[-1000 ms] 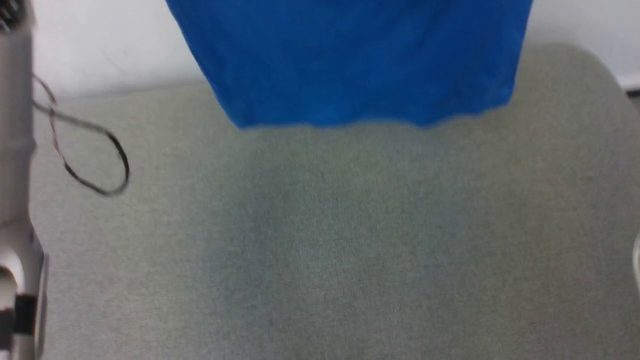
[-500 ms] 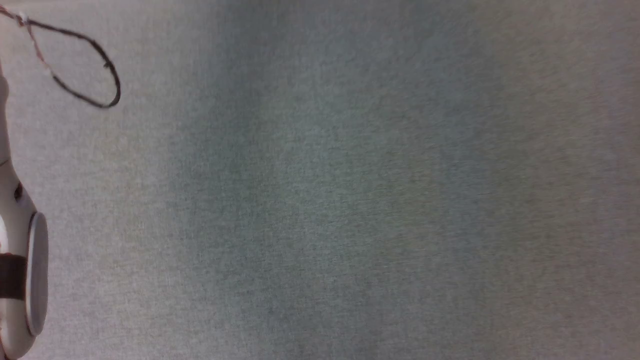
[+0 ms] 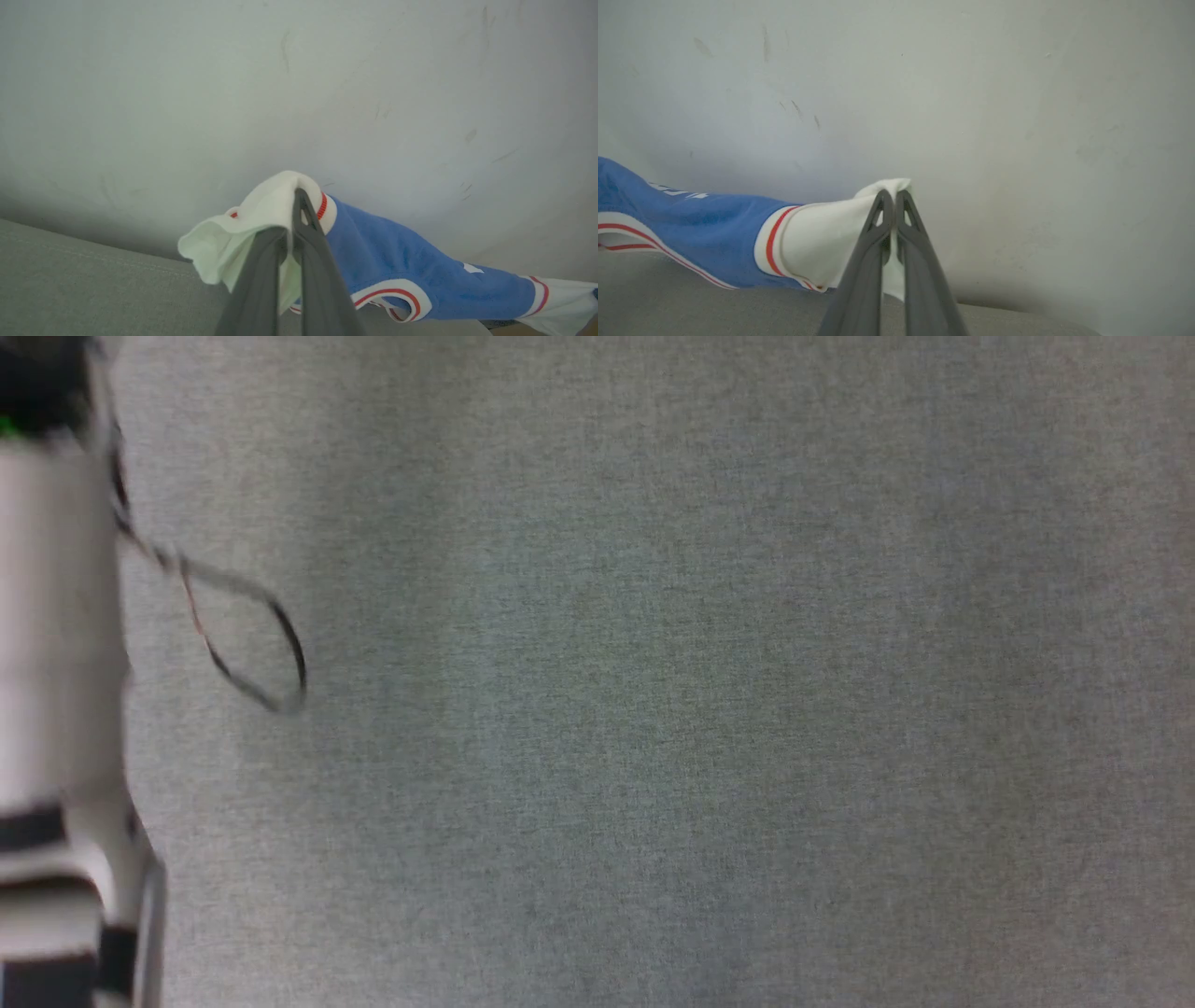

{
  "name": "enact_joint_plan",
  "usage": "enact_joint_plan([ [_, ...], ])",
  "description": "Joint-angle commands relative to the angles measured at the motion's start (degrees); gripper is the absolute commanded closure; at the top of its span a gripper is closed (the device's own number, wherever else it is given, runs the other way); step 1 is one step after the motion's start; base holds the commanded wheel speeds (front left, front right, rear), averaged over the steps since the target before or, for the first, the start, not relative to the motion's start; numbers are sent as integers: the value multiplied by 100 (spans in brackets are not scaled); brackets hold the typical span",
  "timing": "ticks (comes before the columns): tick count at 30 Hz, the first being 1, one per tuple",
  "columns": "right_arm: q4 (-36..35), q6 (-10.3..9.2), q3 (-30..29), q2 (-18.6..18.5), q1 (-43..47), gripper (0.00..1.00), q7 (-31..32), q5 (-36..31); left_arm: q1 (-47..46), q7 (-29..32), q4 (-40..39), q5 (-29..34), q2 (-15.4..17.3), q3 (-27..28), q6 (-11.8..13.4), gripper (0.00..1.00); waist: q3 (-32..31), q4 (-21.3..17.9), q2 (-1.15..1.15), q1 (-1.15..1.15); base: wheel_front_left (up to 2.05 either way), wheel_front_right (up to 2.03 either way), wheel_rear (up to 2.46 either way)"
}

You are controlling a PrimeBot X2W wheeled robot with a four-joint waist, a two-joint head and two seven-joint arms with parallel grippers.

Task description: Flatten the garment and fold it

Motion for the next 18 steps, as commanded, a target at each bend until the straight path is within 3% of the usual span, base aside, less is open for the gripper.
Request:
enact_joint_plan([
  [1, -236, -5, -18, -44, 328, 100, 73, 189, 350, 84, -258, -101, 38, 67, 11, 100, -347, 41, 0, -1, 0, 0, 0],
  [5, -1067, -5, -275, 72, 1523, 100, 474, 637, 1581, 309, -1200, -418, 122, 323, 193, 100, -705, -34, 0, -1, 0, 0, 0],
  [10, -2453, -5, -866, 490, 3238, 100, 987, 936, 3427, 418, -2598, -615, 240, 611, 408, 100, -1160, -82, 0, -1, 0, 0, 0],
  [14, -3219, -5, -1204, 783, 4242, 100, 1231, 1013, 4580, 430, -3370, -572, 347, 551, 327, 100, -1421, -76, 0, -1, 0, 0, 0],
  [18, -3917, -5, -1612, 1055, 5463, 100, 1381, 1109, 6008, 263, -3957, -594, 187, 531, 385, 100, -1788, -44, 0, -1, 0, 0, 0],
])
